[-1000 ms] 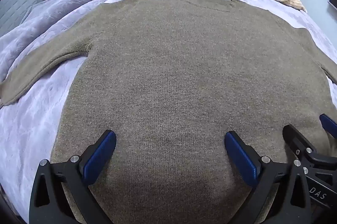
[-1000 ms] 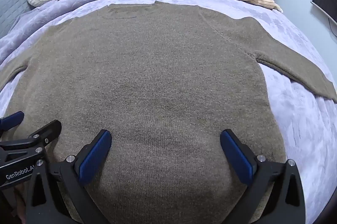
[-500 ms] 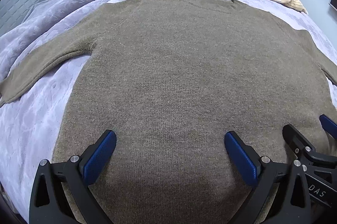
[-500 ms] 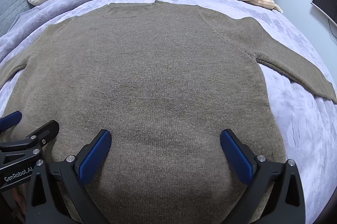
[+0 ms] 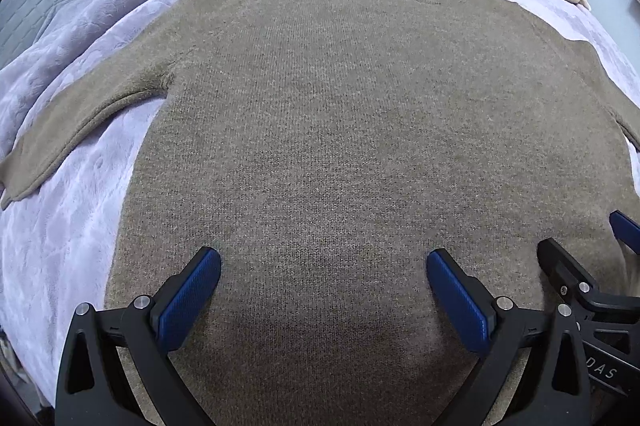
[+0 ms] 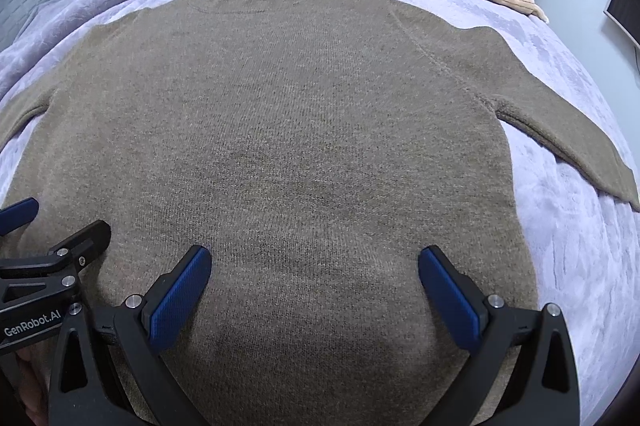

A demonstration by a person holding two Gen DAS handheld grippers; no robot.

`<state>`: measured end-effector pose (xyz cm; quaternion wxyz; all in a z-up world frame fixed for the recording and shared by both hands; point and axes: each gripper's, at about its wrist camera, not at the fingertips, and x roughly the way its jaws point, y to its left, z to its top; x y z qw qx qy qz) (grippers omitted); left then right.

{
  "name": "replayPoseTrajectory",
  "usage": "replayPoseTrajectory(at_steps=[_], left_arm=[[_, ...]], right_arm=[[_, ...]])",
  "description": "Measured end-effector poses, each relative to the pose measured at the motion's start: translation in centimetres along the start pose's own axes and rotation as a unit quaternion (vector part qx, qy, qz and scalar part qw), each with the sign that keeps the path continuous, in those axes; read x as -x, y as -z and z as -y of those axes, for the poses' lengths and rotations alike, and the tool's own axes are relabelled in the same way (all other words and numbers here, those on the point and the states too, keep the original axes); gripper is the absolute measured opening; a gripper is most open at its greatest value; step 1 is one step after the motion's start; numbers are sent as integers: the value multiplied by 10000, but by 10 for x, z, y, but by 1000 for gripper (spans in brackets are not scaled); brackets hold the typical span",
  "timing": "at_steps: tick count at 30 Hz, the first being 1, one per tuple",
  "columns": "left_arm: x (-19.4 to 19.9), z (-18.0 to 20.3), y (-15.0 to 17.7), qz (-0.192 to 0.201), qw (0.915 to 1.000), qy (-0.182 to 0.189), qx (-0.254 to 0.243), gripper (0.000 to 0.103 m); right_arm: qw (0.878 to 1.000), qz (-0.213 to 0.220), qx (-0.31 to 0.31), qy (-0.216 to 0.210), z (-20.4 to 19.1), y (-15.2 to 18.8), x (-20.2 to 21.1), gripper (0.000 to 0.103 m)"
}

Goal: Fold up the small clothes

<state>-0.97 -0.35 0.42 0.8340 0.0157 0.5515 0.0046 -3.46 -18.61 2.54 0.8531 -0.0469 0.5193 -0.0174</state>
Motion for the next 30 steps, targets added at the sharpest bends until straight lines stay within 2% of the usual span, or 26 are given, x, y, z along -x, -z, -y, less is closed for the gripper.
replayPoseTrajectory(at_steps=[5, 9, 13, 21, 25, 30], left_arm=[[4, 2, -5, -233, 9997, -31, 2, 103], [12, 2, -14, -471, 9988, 44, 113, 103], [23, 0, -15, -498, 9986, -18, 157, 103], [69, 13, -20, -271, 9994, -62, 216, 103], [87, 26, -17, -69, 9994, -311, 118, 103], [103, 28, -24, 22, 9995, -264, 180, 103]], right_arm=[[9984, -515, 194, -91, -1, -13, -3, 103], [9973, -658, 260, -185, 1, -24, 5, 103], [9984, -496, 169, -225, 4, -29, 24, 103], [9992, -270, 149, -247, 8, -41, 56, 103], [9993, -158, 106, -335, 13, -42, 68, 103], [9992, 101, 45, -372, 20, -45, 87, 103]])
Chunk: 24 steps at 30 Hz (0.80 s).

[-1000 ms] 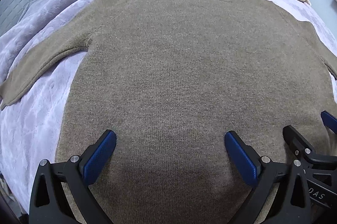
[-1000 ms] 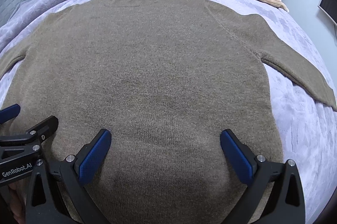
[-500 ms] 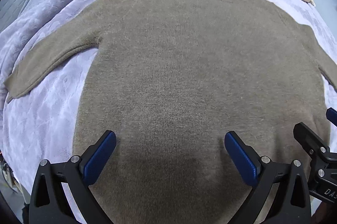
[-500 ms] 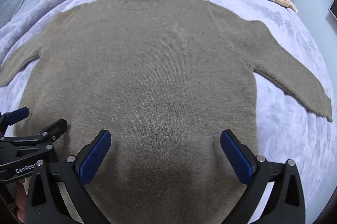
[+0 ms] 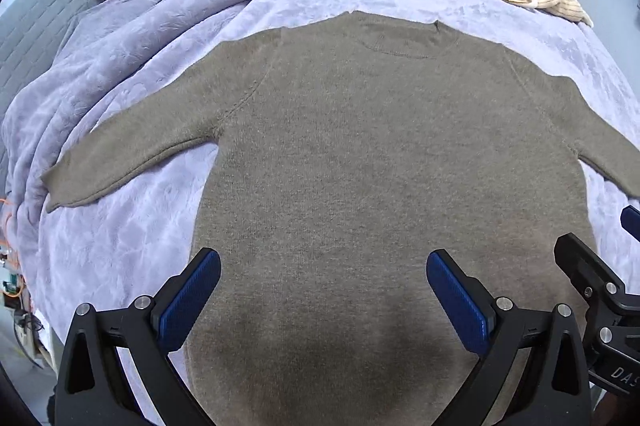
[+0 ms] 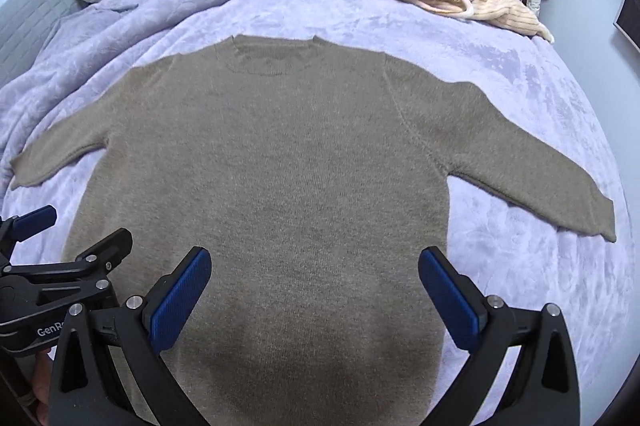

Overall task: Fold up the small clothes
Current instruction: 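Move the right tool over the sweater toward the sleeve cuff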

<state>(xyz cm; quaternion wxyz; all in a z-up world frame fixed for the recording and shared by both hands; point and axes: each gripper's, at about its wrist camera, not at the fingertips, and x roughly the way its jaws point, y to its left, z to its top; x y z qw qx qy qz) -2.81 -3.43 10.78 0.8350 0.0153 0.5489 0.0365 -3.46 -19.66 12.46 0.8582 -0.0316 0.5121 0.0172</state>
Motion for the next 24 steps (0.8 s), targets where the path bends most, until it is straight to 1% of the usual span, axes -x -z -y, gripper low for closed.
replayPoseTrajectory(at_steps=[4, 7, 9, 15, 24], left_arm=[[5, 3, -4, 74, 10000, -54, 19, 103], [6, 4, -8, 31, 10000, 93, 8, 103], [7, 6, -11, 38, 9999, 103, 55, 103], [10, 18, -20, 143, 9999, -4, -47, 103], [13, 44, -38, 256, 9994, -27, -246, 103]], right_arm=[[9999, 92, 47, 95, 4, -2, 7, 103], [9999, 121, 68, 101, 7, -5, 9, 103], [9998, 138, 54, 103, 11, -7, 10, 103], [9997, 217, -110, 18, 24, -14, 11, 103], [9985, 307, -445, 84, 53, -24, 8, 103]])
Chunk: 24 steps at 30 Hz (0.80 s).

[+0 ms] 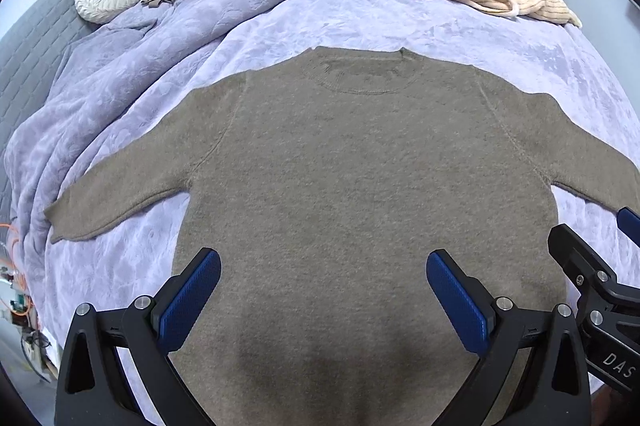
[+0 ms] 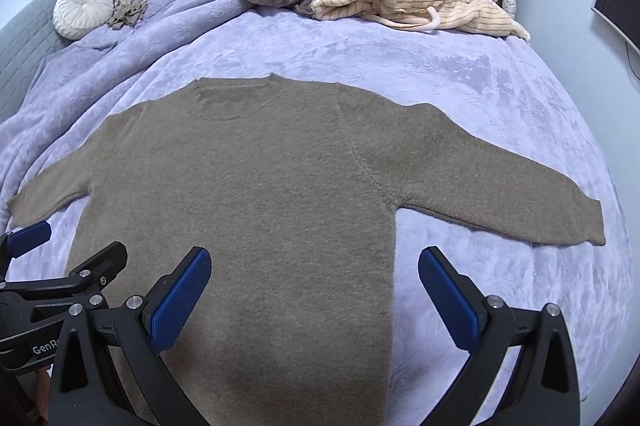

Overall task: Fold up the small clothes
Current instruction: 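Move the right tool over the sweater toward the sleeve cuff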

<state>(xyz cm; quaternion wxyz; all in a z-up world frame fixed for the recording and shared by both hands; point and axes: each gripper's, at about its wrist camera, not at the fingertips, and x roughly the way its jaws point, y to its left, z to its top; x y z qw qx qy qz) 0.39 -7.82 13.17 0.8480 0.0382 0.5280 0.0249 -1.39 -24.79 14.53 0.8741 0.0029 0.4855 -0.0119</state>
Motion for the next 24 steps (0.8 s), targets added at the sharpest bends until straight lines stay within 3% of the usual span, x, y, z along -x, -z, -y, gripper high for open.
replayPoseTrajectory(at_steps=[24], left_arm=[[-21, 102, -53, 72, 9978, 103, -645, 103]], right_arm=[[9944, 85, -983, 381, 109, -29, -21, 103]])
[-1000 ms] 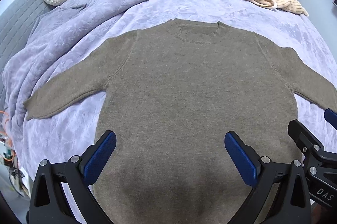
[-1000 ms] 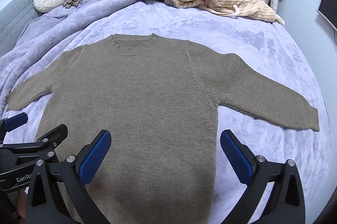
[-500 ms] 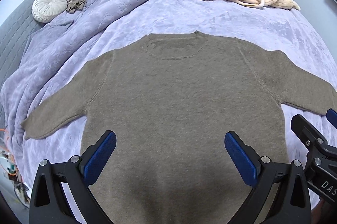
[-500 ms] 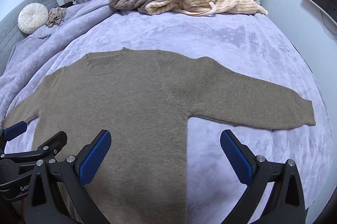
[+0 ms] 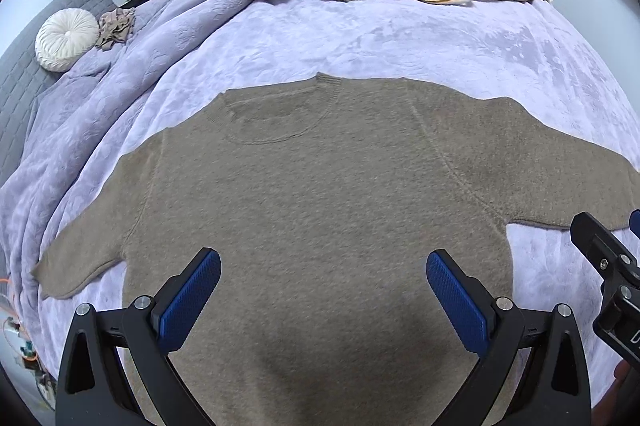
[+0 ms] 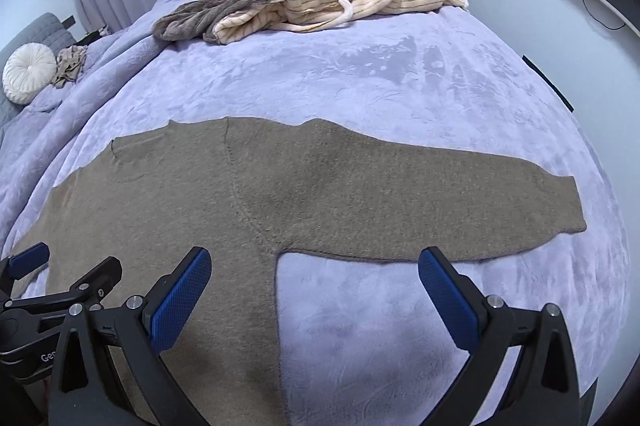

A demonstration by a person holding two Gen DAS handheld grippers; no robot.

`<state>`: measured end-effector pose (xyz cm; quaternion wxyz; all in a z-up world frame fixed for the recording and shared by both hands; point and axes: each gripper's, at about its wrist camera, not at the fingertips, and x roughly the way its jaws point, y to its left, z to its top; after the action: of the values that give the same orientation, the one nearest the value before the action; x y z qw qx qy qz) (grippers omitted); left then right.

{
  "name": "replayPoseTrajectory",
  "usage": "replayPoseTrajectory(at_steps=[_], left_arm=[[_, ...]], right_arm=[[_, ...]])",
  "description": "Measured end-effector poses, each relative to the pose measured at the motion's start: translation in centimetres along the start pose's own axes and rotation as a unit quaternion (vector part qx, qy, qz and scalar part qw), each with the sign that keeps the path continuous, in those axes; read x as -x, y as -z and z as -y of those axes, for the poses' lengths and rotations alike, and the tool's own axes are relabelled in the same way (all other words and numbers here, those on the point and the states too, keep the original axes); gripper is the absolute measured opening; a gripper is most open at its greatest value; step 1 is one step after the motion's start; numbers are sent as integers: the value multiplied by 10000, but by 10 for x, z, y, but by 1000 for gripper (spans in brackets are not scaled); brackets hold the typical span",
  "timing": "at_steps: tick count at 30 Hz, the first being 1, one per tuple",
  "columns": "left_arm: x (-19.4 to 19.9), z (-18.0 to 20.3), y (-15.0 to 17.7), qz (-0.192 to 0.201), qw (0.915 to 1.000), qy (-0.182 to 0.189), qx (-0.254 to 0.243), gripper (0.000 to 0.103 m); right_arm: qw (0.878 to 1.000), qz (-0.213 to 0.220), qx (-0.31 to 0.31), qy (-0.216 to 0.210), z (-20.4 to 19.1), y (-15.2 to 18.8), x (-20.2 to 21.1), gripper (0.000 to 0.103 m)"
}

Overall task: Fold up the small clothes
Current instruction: 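Move the right tool over the sweater toward the sleeve cuff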

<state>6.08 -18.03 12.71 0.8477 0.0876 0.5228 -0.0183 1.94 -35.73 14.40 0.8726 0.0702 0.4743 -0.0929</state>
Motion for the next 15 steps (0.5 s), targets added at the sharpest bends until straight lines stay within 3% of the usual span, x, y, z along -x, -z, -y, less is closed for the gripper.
replayPoseTrajectory(at_steps=[15], left_arm=[[-27, 74, -25, -180, 9988, 171, -433, 103]], right_arm=[[9975, -112, -547, 425, 83, -8, -29, 103]])
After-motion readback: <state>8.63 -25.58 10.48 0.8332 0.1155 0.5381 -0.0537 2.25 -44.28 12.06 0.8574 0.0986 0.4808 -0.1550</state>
